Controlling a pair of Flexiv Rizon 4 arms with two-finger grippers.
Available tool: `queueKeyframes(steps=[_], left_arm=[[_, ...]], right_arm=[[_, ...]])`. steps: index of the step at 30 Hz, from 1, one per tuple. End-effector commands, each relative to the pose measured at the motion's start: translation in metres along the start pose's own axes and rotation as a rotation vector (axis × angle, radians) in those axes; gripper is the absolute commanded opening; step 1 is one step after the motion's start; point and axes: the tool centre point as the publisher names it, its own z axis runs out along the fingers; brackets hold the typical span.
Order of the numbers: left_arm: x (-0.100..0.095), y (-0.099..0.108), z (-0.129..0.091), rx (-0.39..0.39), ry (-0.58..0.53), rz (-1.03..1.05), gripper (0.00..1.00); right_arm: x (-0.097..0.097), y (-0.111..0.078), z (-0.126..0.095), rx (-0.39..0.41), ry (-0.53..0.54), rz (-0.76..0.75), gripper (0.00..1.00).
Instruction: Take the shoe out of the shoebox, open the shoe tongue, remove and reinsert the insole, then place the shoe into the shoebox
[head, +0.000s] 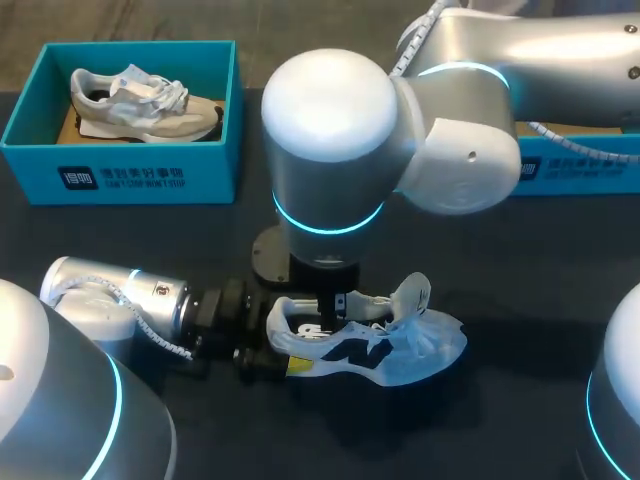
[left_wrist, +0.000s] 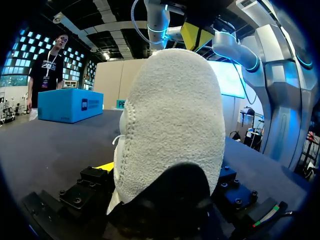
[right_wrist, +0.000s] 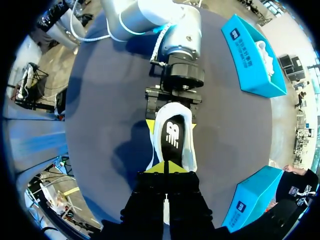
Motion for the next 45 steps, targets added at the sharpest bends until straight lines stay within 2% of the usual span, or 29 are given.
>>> queueKeyframes(steps=[1, 6, 12, 34, 45], left_arm=[[0.001, 0.003, 0.001, -0.001, -0.001, -0.001, 0.00], [0.001, 0.003, 0.001, -0.001, -0.001, -0.001, 0.00], [0.001, 0.003, 0.001, -0.001, -0.001, -0.001, 0.00], [0.001, 0.003, 0.001, -0.001, -0.001, -0.001, 0.00], [0.001, 0.003, 0.001, -0.001, -0.001, -0.001, 0.00]], right_arm=[[0.000, 0.002, 0.003, 0.004, -0.002, -0.010, 0.00], [-0.007, 0.011, 0.033, -0.023, 0.024, -0.058, 0.00], [-0.011, 0.015, 0.052, -0.026, 0.027, -0.088, 0.00], [-0.025, 0.002, 0.114, -0.046, 0.051, -0.131, 0.00], [-0.022, -0.018, 0.126, -0.015, 0.047, -0.072, 0.00]])
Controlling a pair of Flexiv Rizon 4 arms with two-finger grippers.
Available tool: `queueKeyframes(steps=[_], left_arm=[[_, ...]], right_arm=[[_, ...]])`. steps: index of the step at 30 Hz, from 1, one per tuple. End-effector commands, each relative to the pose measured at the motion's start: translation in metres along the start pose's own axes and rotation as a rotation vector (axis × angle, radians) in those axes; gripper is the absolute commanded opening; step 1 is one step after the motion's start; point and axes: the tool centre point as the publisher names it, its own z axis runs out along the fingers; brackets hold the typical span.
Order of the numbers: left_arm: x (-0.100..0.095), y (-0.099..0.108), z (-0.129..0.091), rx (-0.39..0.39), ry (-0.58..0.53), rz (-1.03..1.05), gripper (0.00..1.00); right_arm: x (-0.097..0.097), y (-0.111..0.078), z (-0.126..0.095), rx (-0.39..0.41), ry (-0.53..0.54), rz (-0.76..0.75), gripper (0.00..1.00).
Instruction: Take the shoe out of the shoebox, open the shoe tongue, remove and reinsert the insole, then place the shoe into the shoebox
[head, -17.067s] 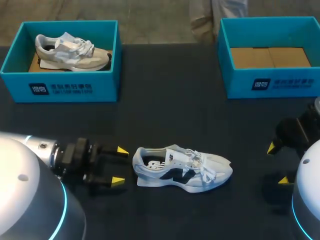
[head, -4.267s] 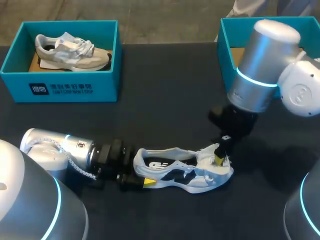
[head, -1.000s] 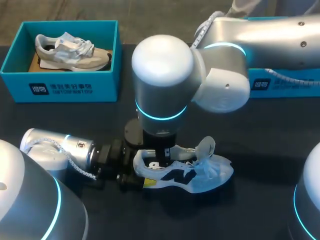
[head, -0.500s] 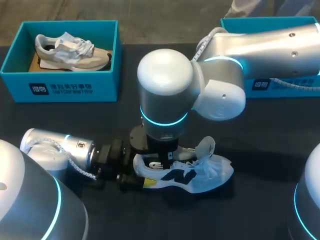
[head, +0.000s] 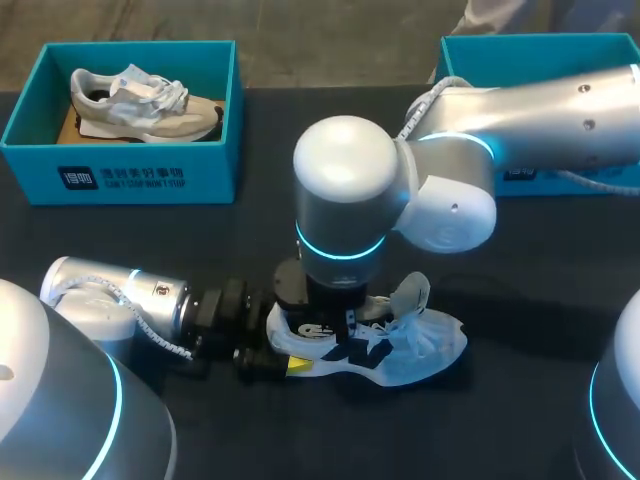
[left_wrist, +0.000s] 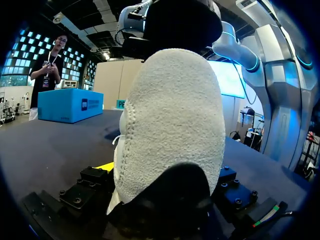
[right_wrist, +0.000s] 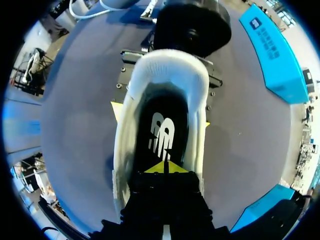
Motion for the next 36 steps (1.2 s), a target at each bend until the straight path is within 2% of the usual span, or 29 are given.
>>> queueKeyframes(steps=[1, 13, 23, 24, 28, 36], left_arm=[[0.001, 0.003, 0.001, -0.001, -0.001, -0.001, 0.00], [0.001, 0.003, 0.001, -0.001, -0.001, -0.001, 0.00], [0.001, 0.003, 0.001, -0.001, -0.001, -0.001, 0.00], [0.001, 0.003, 0.001, -0.001, -0.001, -0.001, 0.00], [0.001, 0.003, 0.001, -0.001, -0.001, -0.001, 0.00], [0.001, 0.003, 0.001, -0.001, -0.001, -0.001, 0.00]], right_arm=[[0.004, -0.011, 0.002, -0.005, -0.016, 0.026, 0.00], [0.014, -0.032, -0.002, 0.011, -0.052, 0.110, 0.00], [0.010, -0.042, -0.001, 0.018, -0.075, 0.141, 0.01], [0.009, -0.042, 0.000, 0.019, -0.077, 0.142, 0.10], [0.007, -0.043, 0.003, 0.016, -0.086, 0.147, 0.21], [0.003, -0.041, 0.012, 0.016, -0.096, 0.146, 0.29]])
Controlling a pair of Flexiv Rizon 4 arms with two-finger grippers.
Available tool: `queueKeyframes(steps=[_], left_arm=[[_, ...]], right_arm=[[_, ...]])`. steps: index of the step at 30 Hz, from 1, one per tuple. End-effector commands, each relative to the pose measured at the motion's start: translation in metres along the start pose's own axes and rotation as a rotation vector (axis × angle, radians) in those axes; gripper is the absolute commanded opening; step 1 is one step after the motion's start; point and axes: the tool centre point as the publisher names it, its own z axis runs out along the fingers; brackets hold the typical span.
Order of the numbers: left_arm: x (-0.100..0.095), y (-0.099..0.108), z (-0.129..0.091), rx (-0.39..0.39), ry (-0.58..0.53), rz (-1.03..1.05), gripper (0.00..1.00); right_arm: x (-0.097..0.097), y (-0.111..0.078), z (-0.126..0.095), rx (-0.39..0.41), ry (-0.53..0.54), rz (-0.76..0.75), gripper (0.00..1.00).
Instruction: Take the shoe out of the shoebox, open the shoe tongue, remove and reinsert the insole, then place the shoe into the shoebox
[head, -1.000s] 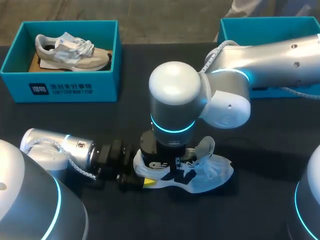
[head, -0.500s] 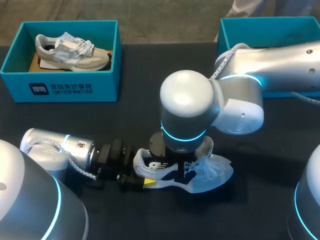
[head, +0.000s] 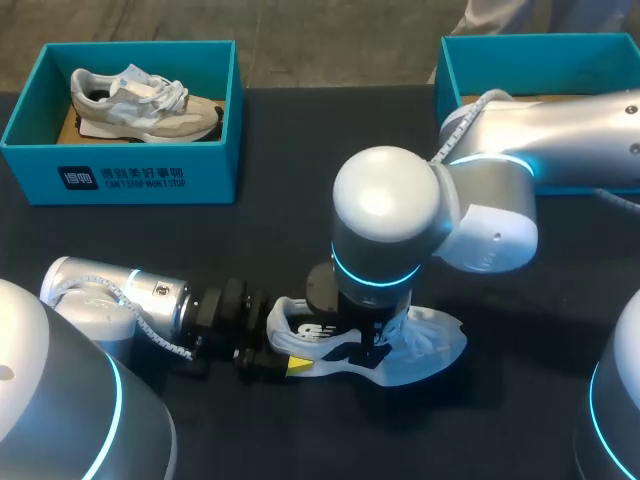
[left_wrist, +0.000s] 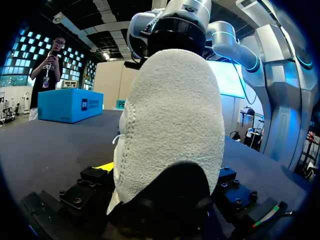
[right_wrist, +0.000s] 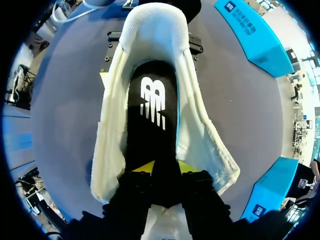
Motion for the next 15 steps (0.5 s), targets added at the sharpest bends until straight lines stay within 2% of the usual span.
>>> queueKeyframes(steps=[1, 8, 15], left_arm=[[0.001, 0.003, 0.001, -0.001, -0.001, -0.001, 0.00], [0.001, 0.003, 0.001, -0.001, -0.001, -0.001, 0.00], [0.001, 0.003, 0.001, -0.001, -0.001, -0.001, 0.00]], right_arm=[[0.000, 0.002, 0.008, 0.001, -0.001, -0.001, 0.28], [0.001, 0.001, 0.018, 0.035, 0.037, 0.003, 0.26], [0.006, 0.000, 0.029, 0.036, 0.069, 0.004, 0.25]])
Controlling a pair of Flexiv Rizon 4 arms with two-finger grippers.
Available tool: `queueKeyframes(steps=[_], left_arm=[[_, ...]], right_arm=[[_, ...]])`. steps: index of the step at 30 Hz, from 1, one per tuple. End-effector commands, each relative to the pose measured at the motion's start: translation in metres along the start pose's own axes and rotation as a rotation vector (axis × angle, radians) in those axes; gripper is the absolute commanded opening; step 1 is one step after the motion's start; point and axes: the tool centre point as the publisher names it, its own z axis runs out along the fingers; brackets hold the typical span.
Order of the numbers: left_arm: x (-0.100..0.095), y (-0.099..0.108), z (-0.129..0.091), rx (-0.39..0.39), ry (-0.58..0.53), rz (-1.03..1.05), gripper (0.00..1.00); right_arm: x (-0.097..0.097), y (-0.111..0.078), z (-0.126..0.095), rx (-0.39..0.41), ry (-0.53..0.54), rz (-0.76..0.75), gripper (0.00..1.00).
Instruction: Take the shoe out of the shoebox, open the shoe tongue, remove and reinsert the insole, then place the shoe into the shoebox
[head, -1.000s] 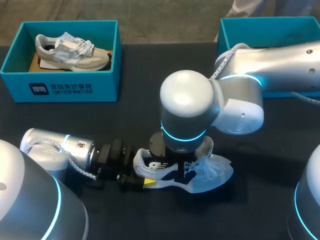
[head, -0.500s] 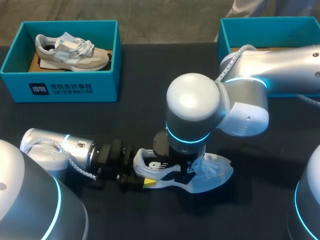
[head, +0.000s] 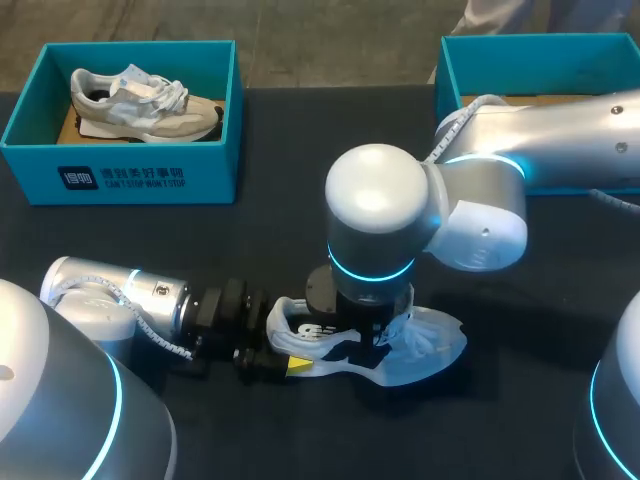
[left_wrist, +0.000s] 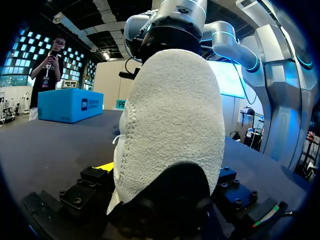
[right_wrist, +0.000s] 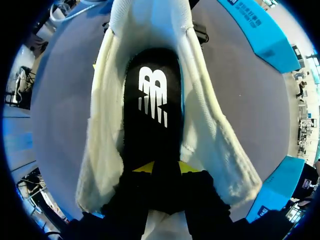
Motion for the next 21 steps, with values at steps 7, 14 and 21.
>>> queueKeyframes(steps=[7, 14, 21], left_arm=[[0.001, 0.002, 0.001, -0.001, -0.001, -0.001, 0.00], [0.001, 0.002, 0.001, -0.001, -0.001, -0.001, 0.00], [0.001, 0.002, 0.001, -0.001, -0.001, -0.001, 0.00]], right_arm=[[0.004, 0.002, 0.018, 0.012, 0.068, -0.001, 0.26], [0.011, 0.001, 0.025, 0.038, 0.173, -0.018, 0.27], [0.023, 0.000, 0.038, 0.052, 0.301, -0.041, 0.19]])
